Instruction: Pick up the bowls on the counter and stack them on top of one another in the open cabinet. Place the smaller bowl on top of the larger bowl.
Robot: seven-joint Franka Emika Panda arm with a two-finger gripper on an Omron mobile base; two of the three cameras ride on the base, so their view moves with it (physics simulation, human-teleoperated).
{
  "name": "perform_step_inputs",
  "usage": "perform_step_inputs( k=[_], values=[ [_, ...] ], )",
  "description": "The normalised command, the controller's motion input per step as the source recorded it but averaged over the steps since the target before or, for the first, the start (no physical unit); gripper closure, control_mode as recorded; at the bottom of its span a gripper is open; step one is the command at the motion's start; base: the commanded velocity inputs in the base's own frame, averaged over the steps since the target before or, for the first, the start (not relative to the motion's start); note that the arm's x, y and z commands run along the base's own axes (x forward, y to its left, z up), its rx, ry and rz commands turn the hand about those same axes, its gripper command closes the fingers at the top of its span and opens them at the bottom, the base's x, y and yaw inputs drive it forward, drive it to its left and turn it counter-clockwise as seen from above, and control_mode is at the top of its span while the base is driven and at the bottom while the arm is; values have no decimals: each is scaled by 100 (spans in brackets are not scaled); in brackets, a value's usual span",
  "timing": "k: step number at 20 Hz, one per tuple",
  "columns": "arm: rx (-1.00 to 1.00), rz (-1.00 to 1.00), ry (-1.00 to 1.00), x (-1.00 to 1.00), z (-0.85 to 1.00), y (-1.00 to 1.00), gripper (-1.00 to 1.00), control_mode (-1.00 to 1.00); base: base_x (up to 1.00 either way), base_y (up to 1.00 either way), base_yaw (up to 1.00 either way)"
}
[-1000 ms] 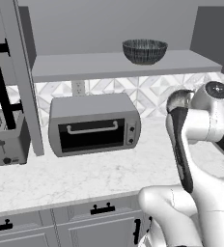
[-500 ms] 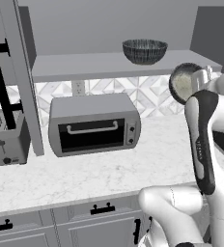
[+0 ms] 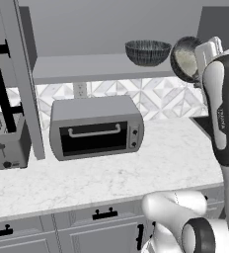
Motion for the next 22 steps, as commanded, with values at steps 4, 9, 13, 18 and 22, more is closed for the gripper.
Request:
perform_step_inputs(
  k=[4, 9, 13, 18, 22],
  values=[
    [0, 15, 0, 44, 54, 9, 100, -100, 0, 0, 0],
    [-2, 2, 2, 52, 28, 3, 100, -100, 0, 0, 0],
    [-8, 0, 13, 41, 17, 9, 100, -100, 0, 0, 0],
    [-13, -1, 15, 46, 3, 23, 100, -100, 0, 0, 0],
    [-4, 0, 2, 59, 0, 6, 100, -100, 0, 0, 0]
  ],
)
